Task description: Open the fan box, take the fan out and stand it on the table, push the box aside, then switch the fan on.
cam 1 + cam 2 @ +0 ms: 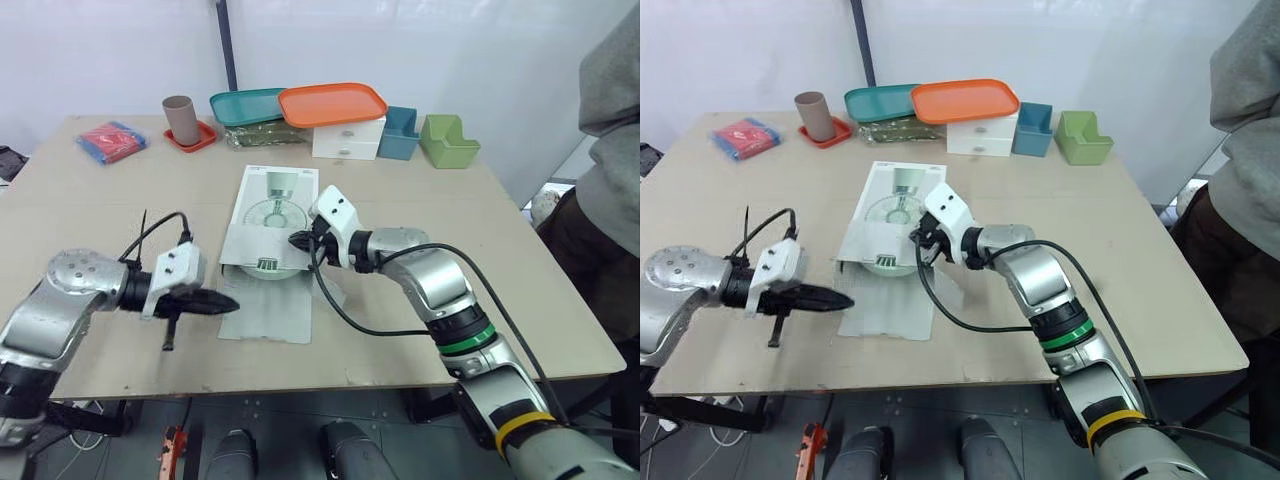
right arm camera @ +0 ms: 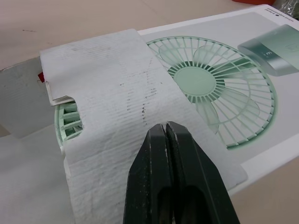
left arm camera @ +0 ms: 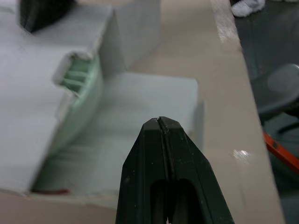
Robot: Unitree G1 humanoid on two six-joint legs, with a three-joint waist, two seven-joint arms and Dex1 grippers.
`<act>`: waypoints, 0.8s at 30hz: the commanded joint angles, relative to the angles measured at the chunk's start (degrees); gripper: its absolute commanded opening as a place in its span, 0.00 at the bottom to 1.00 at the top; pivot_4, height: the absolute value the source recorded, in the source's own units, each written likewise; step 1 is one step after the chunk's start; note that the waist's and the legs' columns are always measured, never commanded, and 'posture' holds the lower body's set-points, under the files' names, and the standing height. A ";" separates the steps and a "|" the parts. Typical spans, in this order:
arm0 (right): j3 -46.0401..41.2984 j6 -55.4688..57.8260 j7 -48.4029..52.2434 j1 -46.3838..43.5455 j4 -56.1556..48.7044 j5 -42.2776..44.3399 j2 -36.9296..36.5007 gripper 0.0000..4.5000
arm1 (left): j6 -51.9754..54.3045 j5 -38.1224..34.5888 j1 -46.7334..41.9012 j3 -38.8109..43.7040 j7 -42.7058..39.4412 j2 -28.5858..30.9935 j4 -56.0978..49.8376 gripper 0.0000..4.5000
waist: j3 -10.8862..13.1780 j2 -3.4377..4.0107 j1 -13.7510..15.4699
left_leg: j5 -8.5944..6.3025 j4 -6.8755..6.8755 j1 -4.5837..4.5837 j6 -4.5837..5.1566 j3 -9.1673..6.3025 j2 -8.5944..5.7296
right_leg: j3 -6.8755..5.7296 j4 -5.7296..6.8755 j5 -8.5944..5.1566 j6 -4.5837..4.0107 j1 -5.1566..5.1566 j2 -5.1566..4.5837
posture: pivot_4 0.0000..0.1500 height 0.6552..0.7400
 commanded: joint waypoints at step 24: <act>2.26 -4.37 3.44 1.60 0.27 -3.73 0.36 0.01 | -14.43 11.82 -6.17 1.79 10.84 -0.59 13.20 0.00 | 0.00 0.00 0.35 | 0.00 -0.12 -0.03 0.00 0.02 0.00 | -0.02 0.00 0.06 0.22 -0.07 0.01 | 1.00 1.00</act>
